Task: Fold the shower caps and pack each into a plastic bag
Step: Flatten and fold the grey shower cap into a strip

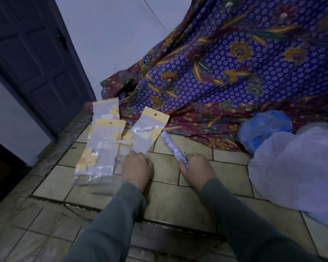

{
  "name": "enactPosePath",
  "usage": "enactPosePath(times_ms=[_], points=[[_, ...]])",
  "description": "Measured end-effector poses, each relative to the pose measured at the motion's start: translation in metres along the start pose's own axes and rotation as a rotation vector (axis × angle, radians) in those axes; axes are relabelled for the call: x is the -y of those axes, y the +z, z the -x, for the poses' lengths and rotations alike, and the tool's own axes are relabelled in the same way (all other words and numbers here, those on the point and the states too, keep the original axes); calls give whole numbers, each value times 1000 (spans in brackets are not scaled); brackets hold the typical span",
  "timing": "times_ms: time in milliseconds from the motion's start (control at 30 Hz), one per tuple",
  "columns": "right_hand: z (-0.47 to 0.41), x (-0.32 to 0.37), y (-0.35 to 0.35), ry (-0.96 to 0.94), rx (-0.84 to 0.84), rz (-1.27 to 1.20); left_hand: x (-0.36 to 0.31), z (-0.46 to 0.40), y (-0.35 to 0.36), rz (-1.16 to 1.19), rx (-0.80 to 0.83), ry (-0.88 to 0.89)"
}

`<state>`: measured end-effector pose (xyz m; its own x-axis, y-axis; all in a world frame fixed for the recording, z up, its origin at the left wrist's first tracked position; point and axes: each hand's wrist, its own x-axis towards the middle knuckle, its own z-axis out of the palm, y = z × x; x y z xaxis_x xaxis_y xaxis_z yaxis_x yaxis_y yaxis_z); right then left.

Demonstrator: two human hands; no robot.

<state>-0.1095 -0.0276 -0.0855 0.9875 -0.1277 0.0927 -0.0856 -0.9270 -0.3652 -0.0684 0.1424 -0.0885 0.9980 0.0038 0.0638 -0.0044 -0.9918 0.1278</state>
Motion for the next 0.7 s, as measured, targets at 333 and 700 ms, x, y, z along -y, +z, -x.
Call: enactPosePath(times_ms=[333, 700], points=[[4, -13, -19, 53, -87, -138, -16, -7, -33, 107, -49, 25], [19, -39, -38, 104, -201, -251, -40, -18, -2, 864, 155, 164]])
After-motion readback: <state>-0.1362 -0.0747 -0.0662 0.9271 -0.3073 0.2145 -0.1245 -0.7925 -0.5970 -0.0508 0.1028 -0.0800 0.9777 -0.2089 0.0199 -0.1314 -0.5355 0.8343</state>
